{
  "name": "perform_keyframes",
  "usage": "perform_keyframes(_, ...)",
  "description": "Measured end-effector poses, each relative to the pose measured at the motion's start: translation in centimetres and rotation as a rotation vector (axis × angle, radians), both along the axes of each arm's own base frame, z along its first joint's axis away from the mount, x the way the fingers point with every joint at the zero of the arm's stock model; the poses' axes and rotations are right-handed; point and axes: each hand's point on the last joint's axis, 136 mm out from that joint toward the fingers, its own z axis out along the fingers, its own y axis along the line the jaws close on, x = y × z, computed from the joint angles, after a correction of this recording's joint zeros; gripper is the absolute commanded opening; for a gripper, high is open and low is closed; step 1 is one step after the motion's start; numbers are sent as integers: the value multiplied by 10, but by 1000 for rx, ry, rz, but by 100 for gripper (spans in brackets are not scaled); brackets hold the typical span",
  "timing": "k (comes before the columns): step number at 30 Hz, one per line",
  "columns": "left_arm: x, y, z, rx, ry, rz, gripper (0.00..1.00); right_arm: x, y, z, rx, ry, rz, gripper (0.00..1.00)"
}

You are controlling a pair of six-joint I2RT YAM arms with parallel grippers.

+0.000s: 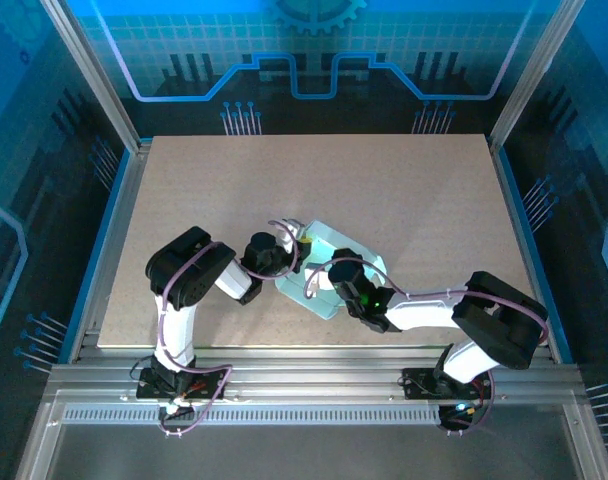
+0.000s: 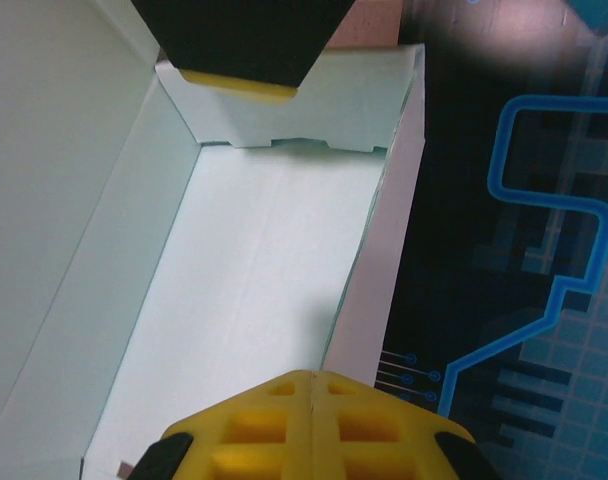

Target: Fold the paper box

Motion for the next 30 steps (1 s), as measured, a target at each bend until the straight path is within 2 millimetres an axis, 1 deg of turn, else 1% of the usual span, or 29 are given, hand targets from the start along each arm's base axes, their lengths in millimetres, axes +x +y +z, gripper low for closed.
perform_keyframes(10, 1, 0, 0, -5, -4, 6, 0, 1, 3, 2, 10, 8, -4, 0)
perform_keyframes(11, 1, 0, 0, -5, -5, 7, 0, 1, 3, 2, 13, 9, -6, 3)
perform_keyframes(14, 2, 1, 0, -2, -9, 8, 0, 0, 4, 1, 29, 28, -17, 17)
perform_keyframes(15, 2, 0, 0, 0, -12, 7, 0, -1, 5, 1, 37, 42, -13, 25)
perform_keyframes(16, 2, 0, 0, 1, -17, 5, 0, -2, 6, 1, 49, 57, -9, 30)
perform_keyframes(19, 1, -2, 0, -4, -22, -5, 0, -6, 10, 2, 82, 106, 6, 42)
perform_keyframes(23, -3, -7, 1, -11, -28, -29, 0, -15, 11, 5, 129, 178, 13, 50)
perform_keyframes(26, -3, -8, 4, -18, -40, -31, 0, -22, 12, 12, 180, 226, 12, 55)
perform_keyframes(30, -3, -8, 5, -20, -45, -32, 0, -28, 13, 32, 296, 287, 0, 59)
